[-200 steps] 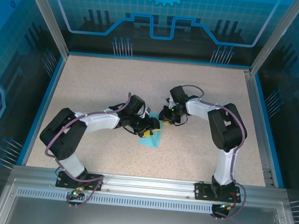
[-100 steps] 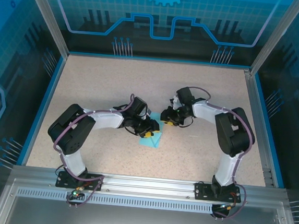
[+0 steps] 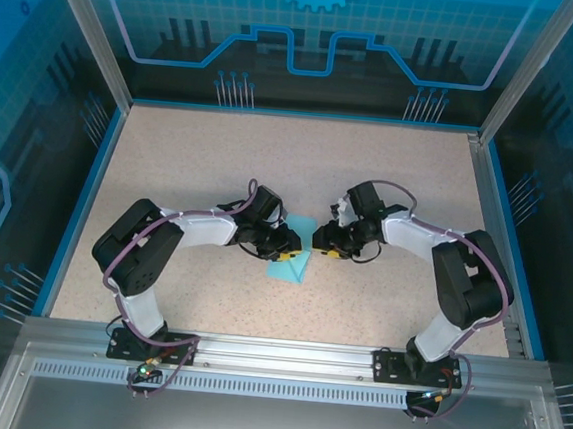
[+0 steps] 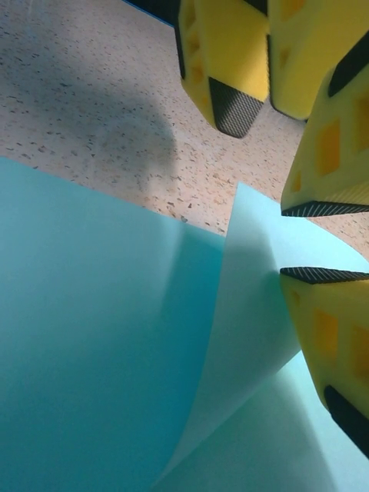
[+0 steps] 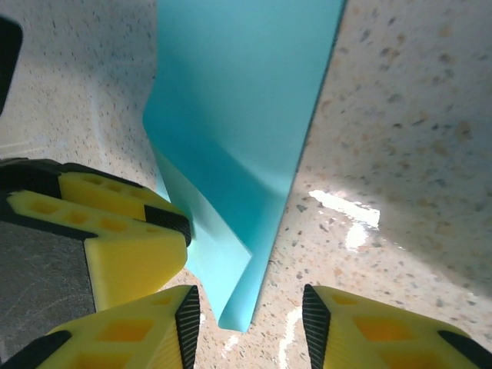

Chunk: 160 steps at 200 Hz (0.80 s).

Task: Fold a paper plane with a square sheet of paper (pick it up from the middle)

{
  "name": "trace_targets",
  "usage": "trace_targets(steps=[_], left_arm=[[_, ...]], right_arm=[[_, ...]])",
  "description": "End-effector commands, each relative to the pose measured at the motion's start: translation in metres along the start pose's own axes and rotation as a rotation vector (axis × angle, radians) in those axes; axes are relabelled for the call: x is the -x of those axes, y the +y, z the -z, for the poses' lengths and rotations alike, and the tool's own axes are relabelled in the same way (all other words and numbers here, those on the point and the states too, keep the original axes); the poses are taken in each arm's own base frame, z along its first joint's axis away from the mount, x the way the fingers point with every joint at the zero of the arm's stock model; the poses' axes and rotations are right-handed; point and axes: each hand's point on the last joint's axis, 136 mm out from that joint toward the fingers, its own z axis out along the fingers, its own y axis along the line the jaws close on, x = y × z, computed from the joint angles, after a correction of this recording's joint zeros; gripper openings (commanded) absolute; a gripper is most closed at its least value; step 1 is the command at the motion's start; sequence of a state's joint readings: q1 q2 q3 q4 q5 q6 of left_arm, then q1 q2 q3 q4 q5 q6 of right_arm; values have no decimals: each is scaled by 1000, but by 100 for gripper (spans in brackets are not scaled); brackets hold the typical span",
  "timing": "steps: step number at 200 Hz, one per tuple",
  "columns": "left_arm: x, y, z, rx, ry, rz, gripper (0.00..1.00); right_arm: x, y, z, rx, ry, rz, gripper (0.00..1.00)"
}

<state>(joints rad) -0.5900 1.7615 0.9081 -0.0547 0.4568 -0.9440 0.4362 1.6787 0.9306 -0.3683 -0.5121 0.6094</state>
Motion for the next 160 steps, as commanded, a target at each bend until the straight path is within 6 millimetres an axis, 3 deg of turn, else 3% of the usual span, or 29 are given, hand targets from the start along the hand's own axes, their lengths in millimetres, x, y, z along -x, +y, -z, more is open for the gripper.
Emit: trace_targets(steps=[1,78,160], left_arm=[[-3,12,-4,41,3,22,26],[-3,12,-3,39,3,24,25],[-4,8,-2,23,9,19,23]], right_arm=[[-9,6,-10,30,46,16,40],[-8,10,-26,64,78,4,37],[-4,7,-33,54,86,5,14]])
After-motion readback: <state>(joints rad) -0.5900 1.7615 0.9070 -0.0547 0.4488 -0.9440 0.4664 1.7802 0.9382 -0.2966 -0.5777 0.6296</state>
